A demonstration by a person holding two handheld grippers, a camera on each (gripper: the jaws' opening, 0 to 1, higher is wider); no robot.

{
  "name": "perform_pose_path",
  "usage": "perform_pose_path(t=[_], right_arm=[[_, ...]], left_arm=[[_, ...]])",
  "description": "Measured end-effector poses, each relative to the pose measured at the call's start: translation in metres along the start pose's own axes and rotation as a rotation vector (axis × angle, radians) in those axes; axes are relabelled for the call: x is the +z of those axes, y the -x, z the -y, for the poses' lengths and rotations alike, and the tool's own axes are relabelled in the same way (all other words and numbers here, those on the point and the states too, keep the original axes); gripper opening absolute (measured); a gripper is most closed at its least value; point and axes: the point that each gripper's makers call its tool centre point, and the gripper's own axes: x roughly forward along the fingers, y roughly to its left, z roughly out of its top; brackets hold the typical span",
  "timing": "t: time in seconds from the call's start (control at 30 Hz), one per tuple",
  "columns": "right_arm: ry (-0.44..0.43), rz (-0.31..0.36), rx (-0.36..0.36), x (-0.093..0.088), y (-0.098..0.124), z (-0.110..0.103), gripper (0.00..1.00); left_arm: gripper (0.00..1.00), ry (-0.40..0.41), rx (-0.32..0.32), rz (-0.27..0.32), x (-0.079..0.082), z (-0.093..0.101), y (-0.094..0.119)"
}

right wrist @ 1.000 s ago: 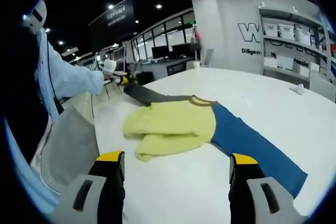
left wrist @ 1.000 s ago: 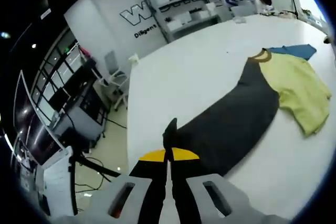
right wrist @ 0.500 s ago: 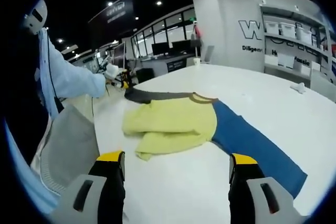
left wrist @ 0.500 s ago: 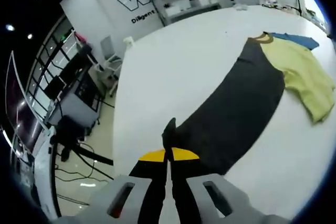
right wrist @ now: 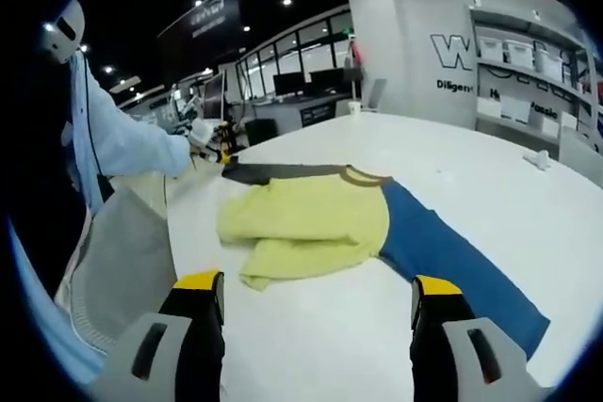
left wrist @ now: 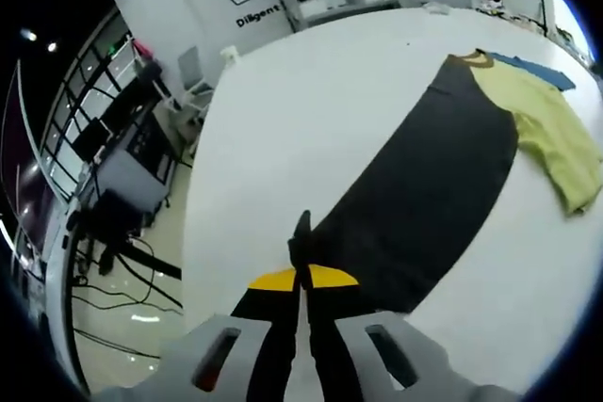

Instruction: Fold the garment on the visible template until the final outline fits inside the template.

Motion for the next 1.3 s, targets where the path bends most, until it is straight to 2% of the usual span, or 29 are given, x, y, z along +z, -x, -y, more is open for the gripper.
perform_pose_path(t=[0.17, 0.5, 0.63, 0.73, 0.87, 1.1, 1.3], right_arm=[[0.008, -0.003, 0.002, 0.002, 0.000, 0.000, 0.79], [0.010, 0.008, 0.006, 0.006, -0.003, -0.001, 0.79], [0.013, 0.012, 0.012, 0.007, -0.004, -0.002, 0.79], [0.015, 0.016, 0.014, 0.007, -0.005, -0.002, 0.79], [0.015, 0.017, 0.018, 0.007, -0.006, -0.003, 0.79], [0.011, 0.017, 0.015, 0.006, -0.004, -0.002, 0.79], [0.000, 0.013, 0.002, 0.002, -0.001, 0.000, 0.79]], left_arm=[[0.04, 0.017, 0.002, -0.008, -0.004, -0.001, -0.003], [0.06, 0.097, 0.005, 0.031, -0.004, -0.005, 0.013], [0.07, 0.125, 0.003, 0.072, 0.005, -0.004, 0.021], [0.08, 0.087, -0.038, 0.119, 0.017, 0.009, 0.024], [0.08, -0.004, -0.068, 0.093, 0.022, 0.028, 0.017], [0.08, -0.006, -0.084, 0.085, 0.030, 0.035, 0.004], [0.09, -0.027, -0.094, 0.031, 0.021, 0.037, -0.008]])
